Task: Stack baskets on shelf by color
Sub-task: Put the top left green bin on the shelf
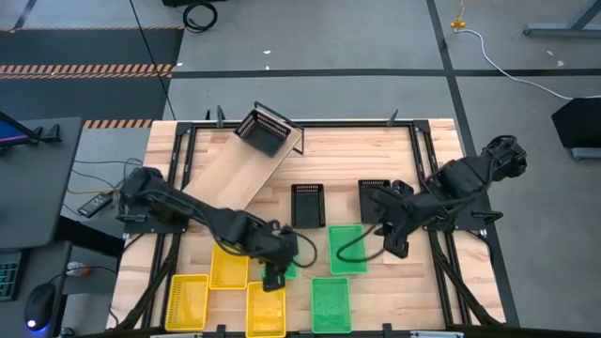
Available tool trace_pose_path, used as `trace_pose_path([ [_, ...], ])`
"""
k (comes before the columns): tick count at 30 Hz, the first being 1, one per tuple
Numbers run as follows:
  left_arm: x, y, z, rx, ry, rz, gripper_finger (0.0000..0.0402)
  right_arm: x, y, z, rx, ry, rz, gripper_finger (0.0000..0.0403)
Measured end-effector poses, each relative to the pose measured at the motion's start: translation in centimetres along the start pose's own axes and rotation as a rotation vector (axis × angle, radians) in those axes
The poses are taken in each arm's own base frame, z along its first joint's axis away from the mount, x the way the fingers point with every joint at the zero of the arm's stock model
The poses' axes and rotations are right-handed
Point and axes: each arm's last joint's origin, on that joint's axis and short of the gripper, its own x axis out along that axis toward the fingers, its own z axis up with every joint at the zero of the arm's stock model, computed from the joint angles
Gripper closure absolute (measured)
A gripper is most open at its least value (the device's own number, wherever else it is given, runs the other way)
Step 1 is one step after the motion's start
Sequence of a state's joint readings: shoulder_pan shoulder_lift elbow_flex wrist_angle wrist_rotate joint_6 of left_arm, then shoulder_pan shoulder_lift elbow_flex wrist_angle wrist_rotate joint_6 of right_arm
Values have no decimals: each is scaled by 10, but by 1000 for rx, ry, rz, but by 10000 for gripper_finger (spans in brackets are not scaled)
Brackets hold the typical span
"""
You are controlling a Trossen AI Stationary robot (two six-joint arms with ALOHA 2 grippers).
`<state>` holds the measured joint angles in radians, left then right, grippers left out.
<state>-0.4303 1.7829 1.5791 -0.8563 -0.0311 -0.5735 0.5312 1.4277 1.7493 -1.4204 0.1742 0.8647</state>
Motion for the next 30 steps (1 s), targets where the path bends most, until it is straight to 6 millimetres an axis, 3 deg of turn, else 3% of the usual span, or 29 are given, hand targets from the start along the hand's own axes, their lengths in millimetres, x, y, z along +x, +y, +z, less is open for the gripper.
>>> trace_pose_path([
  [8,48,-4,-8,9,130,14,221,-4,13,-15,7,-4,14,241],
  [17,58,-2,-10,15,160,35,221,-6,16,-26,-21,-9,-23,241],
  [30,93,0,-13,-16,210,44,221,-6,16,-26,4,-37,-43,241],
])
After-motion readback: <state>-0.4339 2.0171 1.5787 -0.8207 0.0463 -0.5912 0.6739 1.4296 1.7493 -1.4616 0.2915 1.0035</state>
